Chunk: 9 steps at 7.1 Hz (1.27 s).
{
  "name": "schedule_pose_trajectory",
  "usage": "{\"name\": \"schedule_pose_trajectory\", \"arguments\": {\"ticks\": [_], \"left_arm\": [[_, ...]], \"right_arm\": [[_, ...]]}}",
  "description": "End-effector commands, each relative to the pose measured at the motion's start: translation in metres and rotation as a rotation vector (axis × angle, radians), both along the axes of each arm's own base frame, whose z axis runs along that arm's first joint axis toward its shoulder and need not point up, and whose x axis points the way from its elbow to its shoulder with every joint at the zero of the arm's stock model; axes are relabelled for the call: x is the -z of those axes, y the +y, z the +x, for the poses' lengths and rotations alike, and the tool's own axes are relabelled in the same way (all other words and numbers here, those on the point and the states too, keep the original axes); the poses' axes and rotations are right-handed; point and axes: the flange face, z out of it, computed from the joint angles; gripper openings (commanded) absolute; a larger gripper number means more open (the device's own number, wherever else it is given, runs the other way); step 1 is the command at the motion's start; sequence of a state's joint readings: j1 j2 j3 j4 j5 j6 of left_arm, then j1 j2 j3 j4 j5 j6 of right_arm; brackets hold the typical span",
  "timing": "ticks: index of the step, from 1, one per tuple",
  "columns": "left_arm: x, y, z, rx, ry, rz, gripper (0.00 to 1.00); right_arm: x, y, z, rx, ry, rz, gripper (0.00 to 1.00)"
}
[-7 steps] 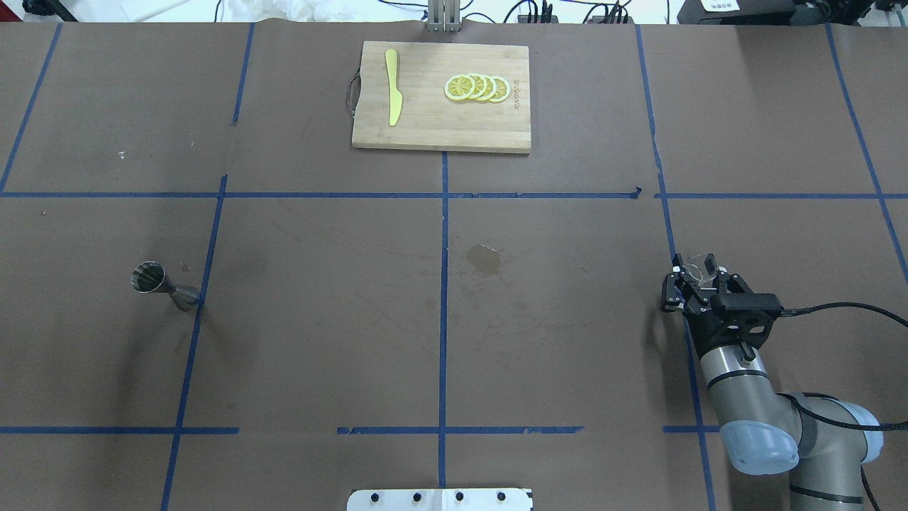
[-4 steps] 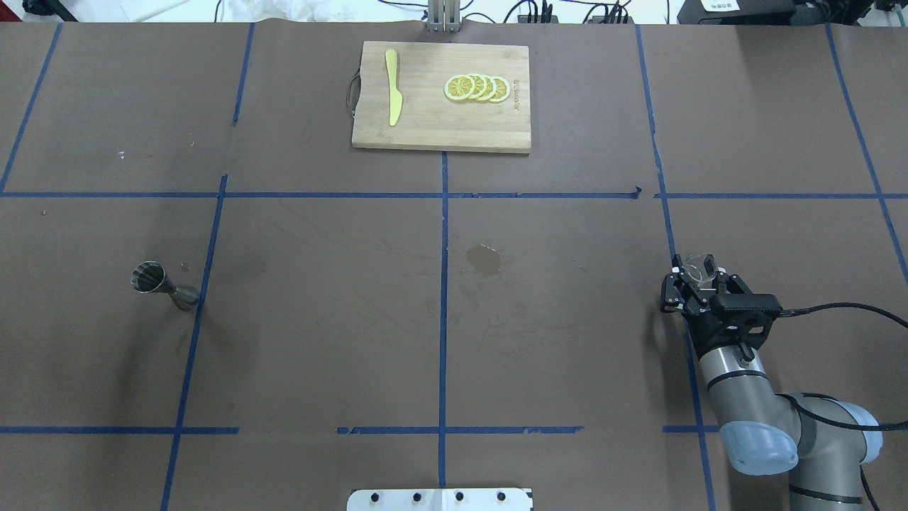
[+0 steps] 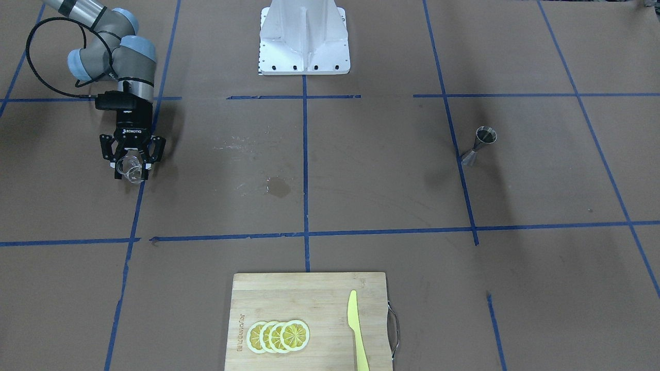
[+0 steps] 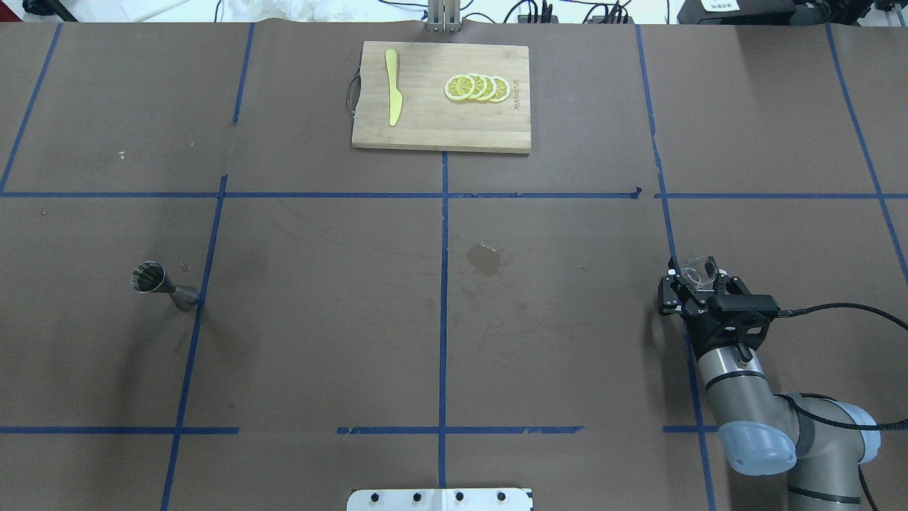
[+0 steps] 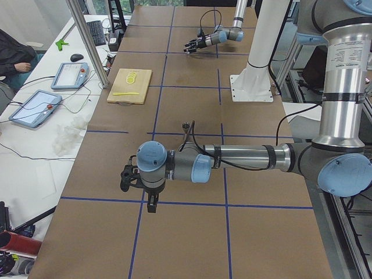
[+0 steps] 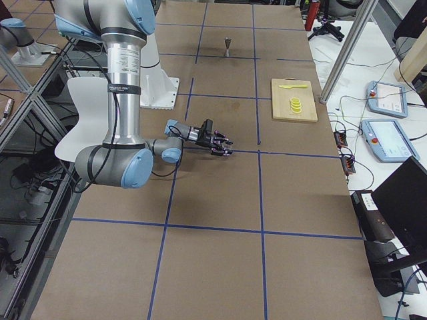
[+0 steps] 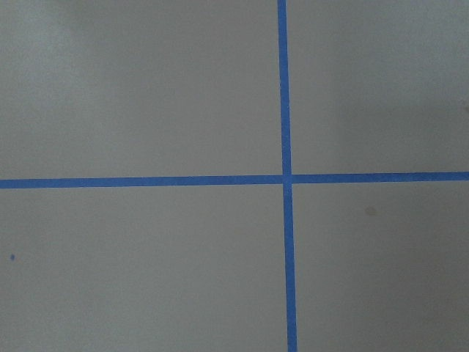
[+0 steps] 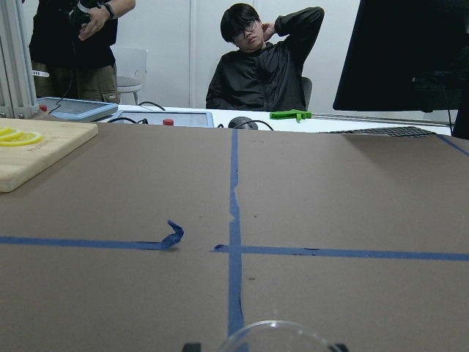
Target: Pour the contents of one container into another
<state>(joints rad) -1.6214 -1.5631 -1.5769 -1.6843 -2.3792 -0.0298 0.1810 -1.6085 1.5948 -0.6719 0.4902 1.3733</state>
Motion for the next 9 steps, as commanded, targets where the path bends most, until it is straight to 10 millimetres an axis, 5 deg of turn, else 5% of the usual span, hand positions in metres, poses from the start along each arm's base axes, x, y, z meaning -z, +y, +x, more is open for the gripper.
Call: {"name": "schedule_pose_trajectory", "arguments": {"ticks": [1,4,6,9], "left_arm": [[0.0,0.0,0.0,0.0,0.0,0.0,1.0],[0.002,0.0,0.0,0.0,0.0,0.004,1.0],[0.002,-0.001,0.0,0.001,0.0,0.004,1.0],[0.005,-0.005,0.0,0.001,0.0,0.01,1.0]], "right_arm": [[0.001,0.0,-0.002,0.001,-0.003,0.0,1.0],[0.013,-0.003,0.001,-0.012,-0.026,0.011,1.0],[0.057,-0.007,0.019,0.004,-0.007,0.05,1.0],[0.063,-0.048,0.049,0.05,0.113,0.024,1.0]]}}
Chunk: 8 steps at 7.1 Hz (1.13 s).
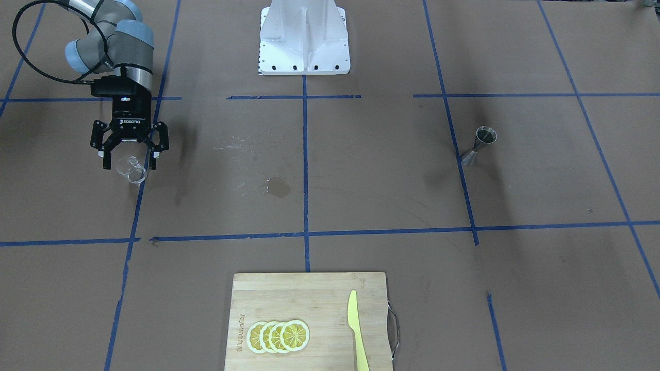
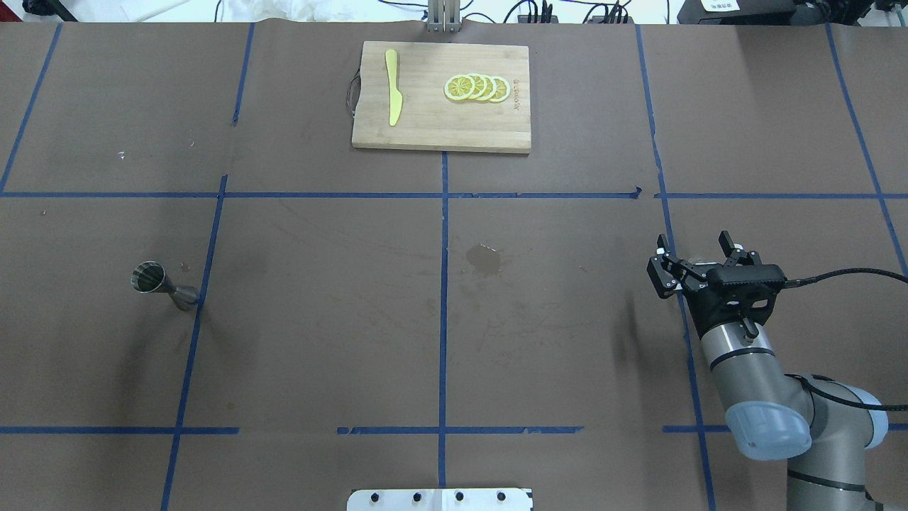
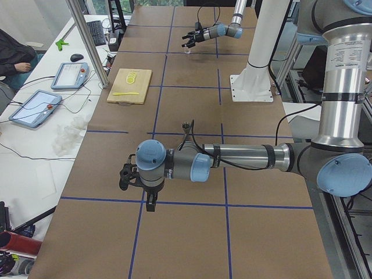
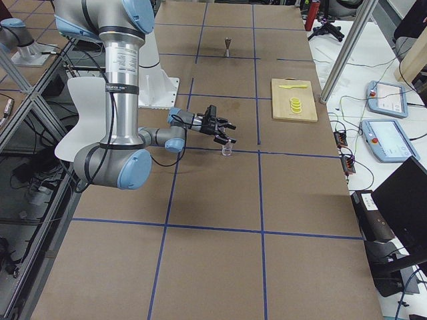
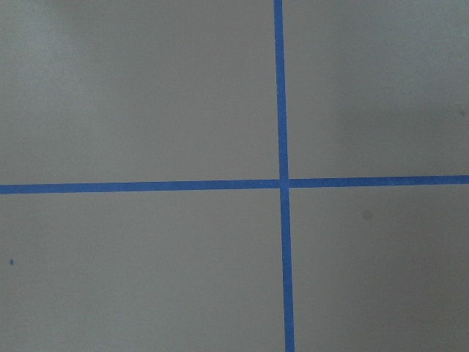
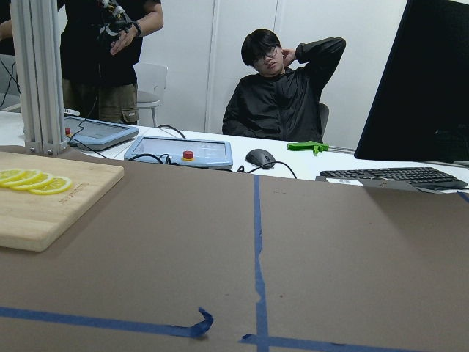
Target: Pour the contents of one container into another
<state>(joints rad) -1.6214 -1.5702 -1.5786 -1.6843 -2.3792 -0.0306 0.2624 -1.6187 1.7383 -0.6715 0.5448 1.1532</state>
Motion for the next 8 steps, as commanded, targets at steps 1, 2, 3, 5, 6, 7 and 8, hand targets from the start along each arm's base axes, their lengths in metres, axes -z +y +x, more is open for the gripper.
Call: {"name": "schedule_pose_trajectory", "arguments": {"ticks": [1,2,3,5,6,7,8], "left_arm": [[0.001,-0.001,0.0,0.0,0.0,0.002,1.0],[0.002,-0.001,0.0,0.0,0.0,0.003,1.0],[0.002,-0.001,0.0,-0.001,0.0,0.006,1.0],[0.003,-0.001,0.0,-0.001,-0.001,0.008,1.0],[0.002,-0.001,0.0,-0.002,-0.001,0.007,1.0],[0.001,-0.001,0.0,-0.003,-0.001,0.007,1.0],[0.0,0.0,0.0,-0.003,-0.001,0.005,1.0]], "right_arm": [[0.002,-0.043,0.03,0.073,0.074,-0.056,1.0],[-0.002,-0.067,0.048,0.137,0.113,-0.101,1.0],[-0.009,-0.089,0.071,0.226,0.145,-0.148,1.0],[-0.037,-0.125,0.124,0.398,0.187,-0.254,1.0],[-0.05,-0.144,0.162,0.488,0.257,-0.305,1.0],[-0.059,-0.159,0.199,0.556,0.305,-0.357,1.0],[-0.067,-0.169,0.237,0.633,0.332,-0.401,1.0]]}}
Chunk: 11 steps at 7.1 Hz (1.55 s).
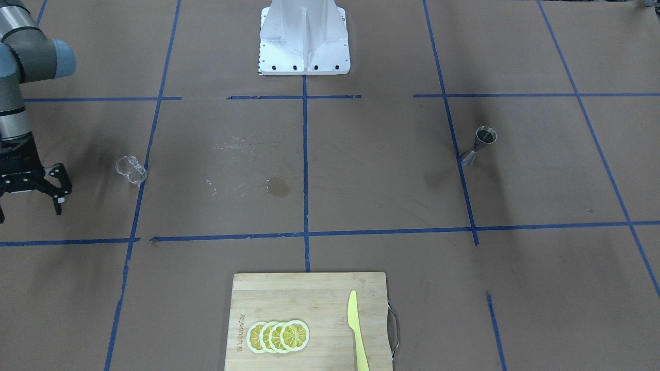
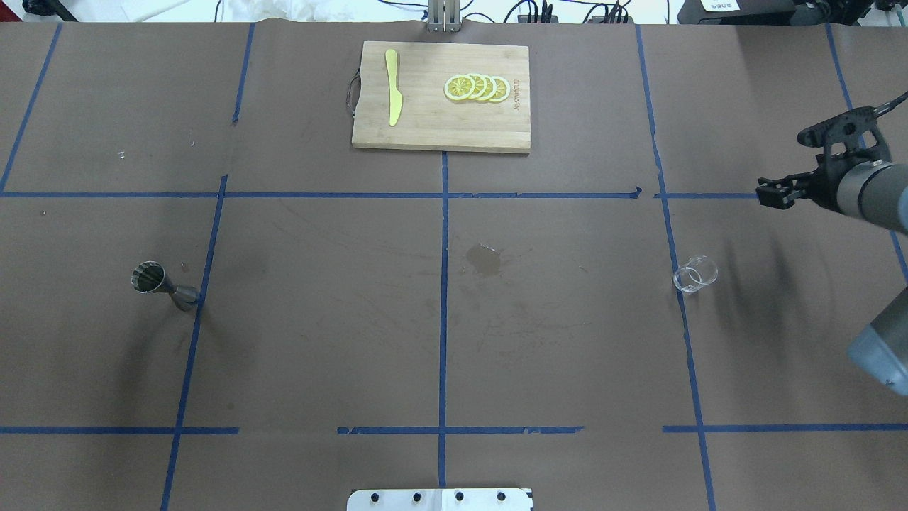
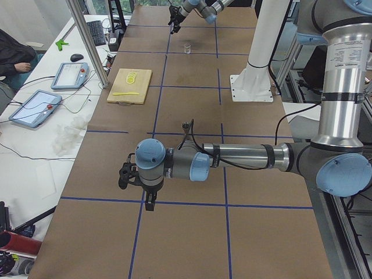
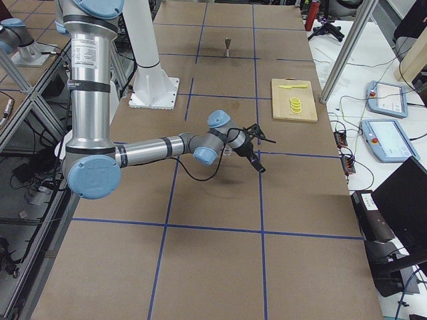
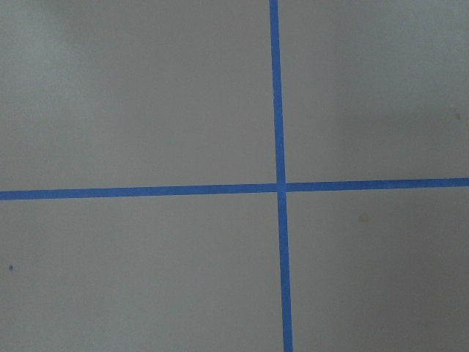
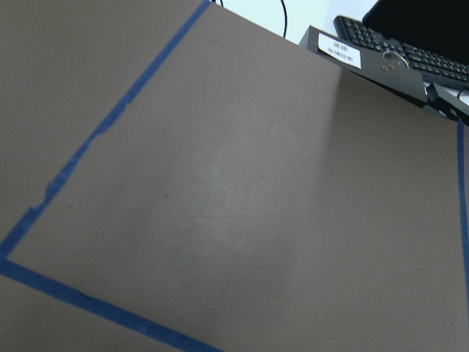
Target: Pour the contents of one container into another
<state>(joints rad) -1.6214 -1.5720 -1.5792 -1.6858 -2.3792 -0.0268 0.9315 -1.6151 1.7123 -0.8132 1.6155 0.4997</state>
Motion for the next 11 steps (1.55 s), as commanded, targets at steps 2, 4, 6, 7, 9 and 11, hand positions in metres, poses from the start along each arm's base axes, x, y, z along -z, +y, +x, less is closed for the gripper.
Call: {"name": "schedule_pose_trajectory", "arguments": {"ticks": [2,4,6,7,9,11], "left_arm": [[-0.001,0.001,0.0,0.0,0.0,-0.001,1.0],[-0.002,0.001,0.0,0.0,0.0,-0.004,1.0],[-0.003,0.002,0.0,0.0,-0.001,-0.006,1.0],[-0.004,0.002,0.0,0.0,-0.001,-0.008,1.0],[-0.004,0.002,0.0,0.0,-0.001,-0.008,1.0],[-0.008,0.004,0.0,0.0,-0.002,-0.015,1.0]], "right_arm": [[-0.025,-0.023,0.134,0.222,0.049,-0.139,1.0],[-0.045,-0.019,0.205,0.234,0.003,-0.288,1.0],[-0.052,-0.006,0.248,0.223,-0.103,-0.505,1.0],[-0.053,0.006,0.256,0.205,-0.113,-0.581,1.0],[-0.086,0.038,0.257,0.19,-0.127,-0.695,1.0],[-0.104,0.049,0.258,0.185,-0.123,-0.729,1.0]]}}
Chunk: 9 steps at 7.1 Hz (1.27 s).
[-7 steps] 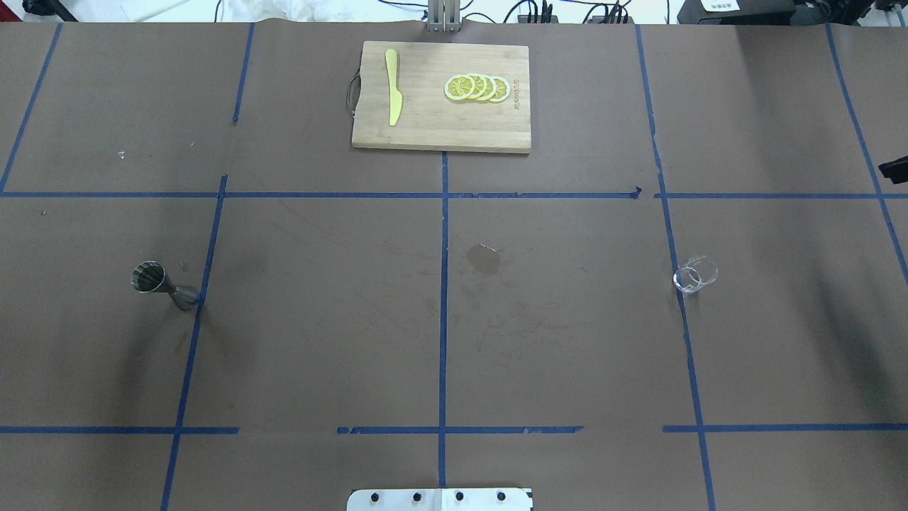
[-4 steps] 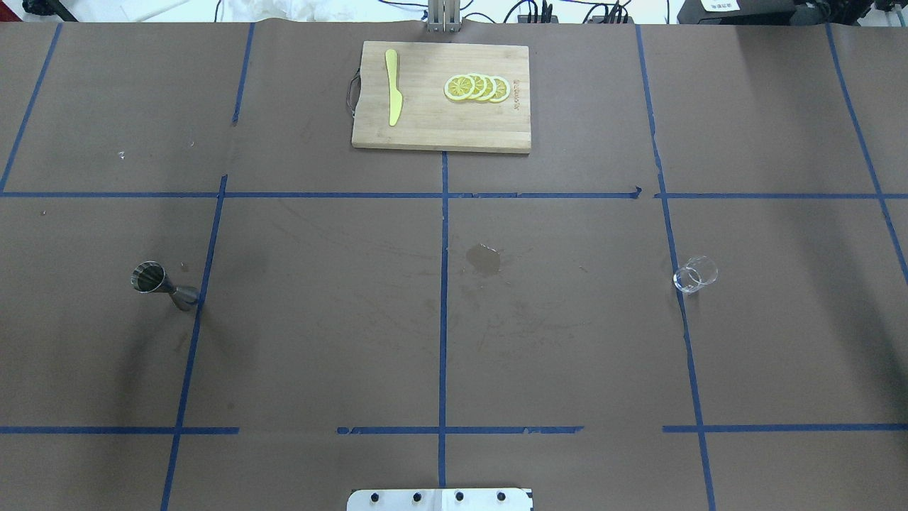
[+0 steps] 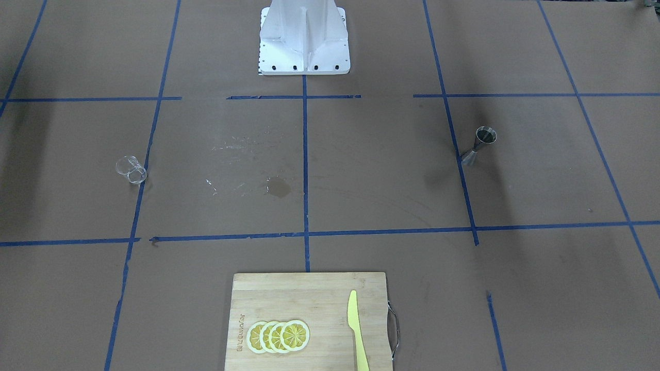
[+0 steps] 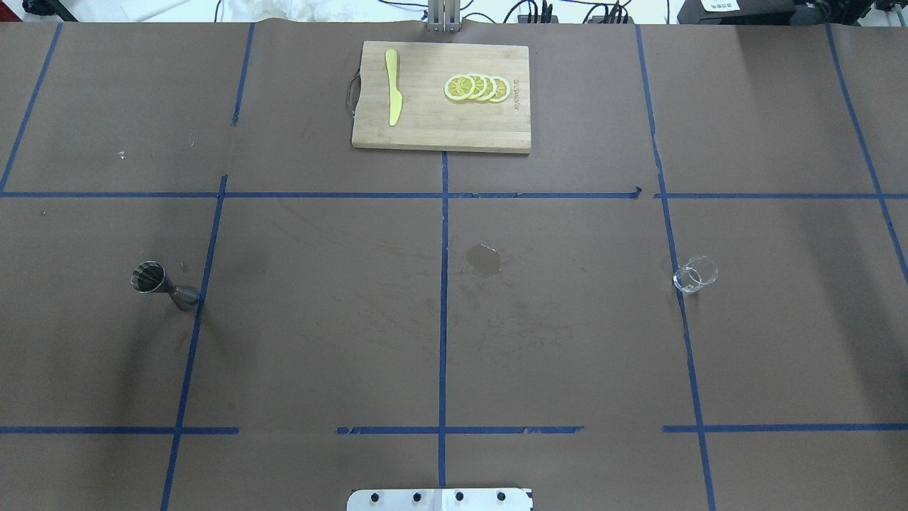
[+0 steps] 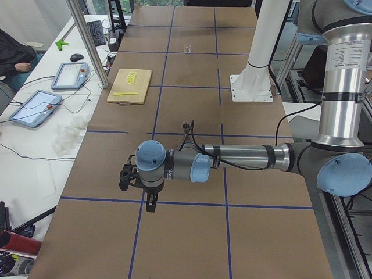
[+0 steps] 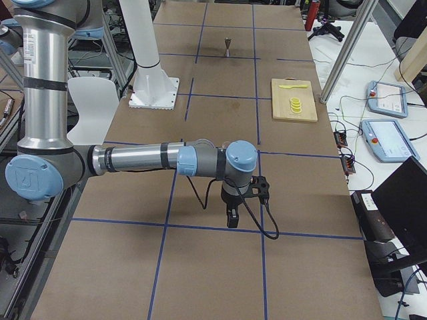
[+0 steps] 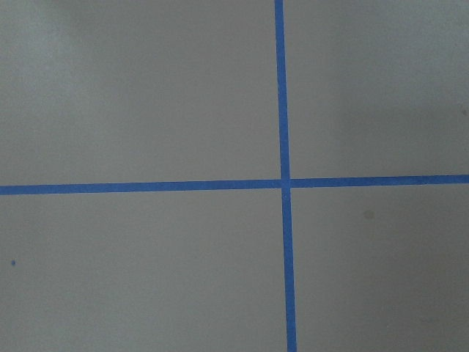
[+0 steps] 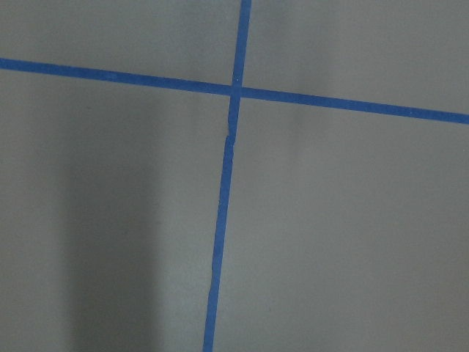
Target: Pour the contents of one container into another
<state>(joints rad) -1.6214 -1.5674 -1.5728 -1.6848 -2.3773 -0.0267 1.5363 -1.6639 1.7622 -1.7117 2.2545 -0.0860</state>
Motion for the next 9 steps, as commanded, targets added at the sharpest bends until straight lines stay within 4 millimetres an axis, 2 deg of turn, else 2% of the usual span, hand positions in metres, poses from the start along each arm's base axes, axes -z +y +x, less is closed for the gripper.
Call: {"name": "schedule_pose_trajectory", "arguments": {"ticks": [1,9], "left_arm": [[-0.004,0.0027,-0.0009,0.001,-0.015,-0.005,1.0],[-0.0078,0.0064,-0.0006,-0.001,-0.045,-0.01,1.0]], "right_arm": [[-0.0142,0.0146,0.001,-0.002,0.004,-0.03,1.0],[-0.0121,0.012,0.0008,-0.001,0.001,-0.013,1.0]]}}
